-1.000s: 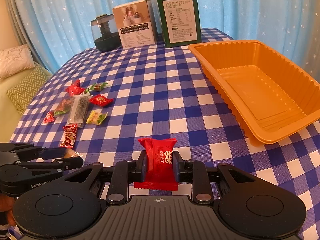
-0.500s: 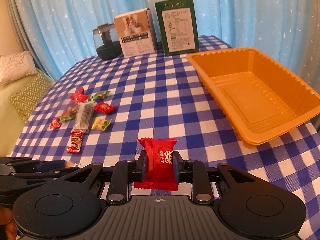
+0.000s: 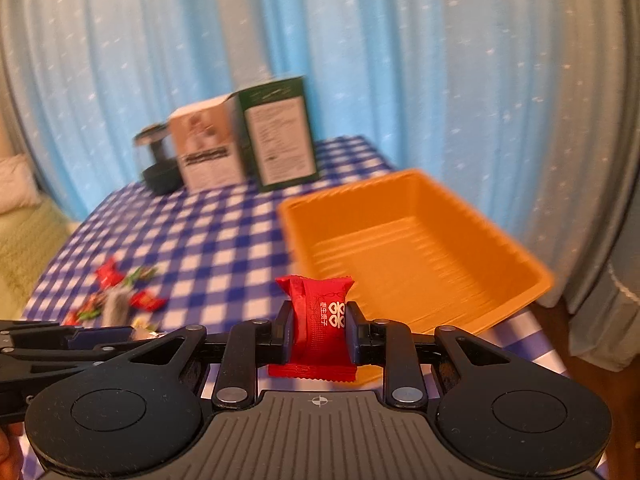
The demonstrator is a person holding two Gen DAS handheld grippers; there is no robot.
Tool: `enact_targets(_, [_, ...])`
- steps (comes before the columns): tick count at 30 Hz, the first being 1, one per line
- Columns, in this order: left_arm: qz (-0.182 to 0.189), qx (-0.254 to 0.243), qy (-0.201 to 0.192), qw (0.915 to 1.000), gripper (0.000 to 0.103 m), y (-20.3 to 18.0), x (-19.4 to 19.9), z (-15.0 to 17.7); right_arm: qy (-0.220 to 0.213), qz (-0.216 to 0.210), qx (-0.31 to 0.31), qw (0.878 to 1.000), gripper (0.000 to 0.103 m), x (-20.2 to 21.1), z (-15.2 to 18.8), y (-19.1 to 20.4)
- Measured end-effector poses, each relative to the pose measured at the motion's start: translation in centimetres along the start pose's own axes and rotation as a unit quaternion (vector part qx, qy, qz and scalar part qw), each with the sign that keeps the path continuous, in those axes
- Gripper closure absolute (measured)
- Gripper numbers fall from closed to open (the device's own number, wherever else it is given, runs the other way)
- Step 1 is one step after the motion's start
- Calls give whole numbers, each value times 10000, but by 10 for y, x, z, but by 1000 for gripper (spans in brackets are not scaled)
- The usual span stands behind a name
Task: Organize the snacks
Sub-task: 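Carry the red packet with the right gripper while the left gripper grasps a small clear candy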
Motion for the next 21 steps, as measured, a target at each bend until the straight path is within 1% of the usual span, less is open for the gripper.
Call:
enact_targets(4, [217,-79,-32,9997,72,-31,-20,-19,-1,184,-130,9997,77,-3,-16,-37])
enact_targets(9, [364,-245,-39,9990,71,-63,-44,-34,-75,322,-279,9991,77,-6,-31,-75])
enact_targets(17, [510,-365,-17,9980,70,-94,-77,-48,51,327,-455,9984,77,-16,-33,-107])
enact_targets(18, [505,-368,-25,9980,68,-96,-81,-49,52,330,-490,9982,77,-17,-32,-110])
enact_targets(21, [450,-390,-73,9982,49,-98,-91,-51,62,331,-568,9978,77,-18,-31,-115])
Point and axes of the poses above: each gripper's, at about its wrist camera, not at the fingertips, and x roughly against the way its jaws point, y to its left, z to its underside, the point moved 7 cm from there along -x, roughly the way its jaws point, and after that the axes turned 3 degrees about x, right-handed, at the moved point
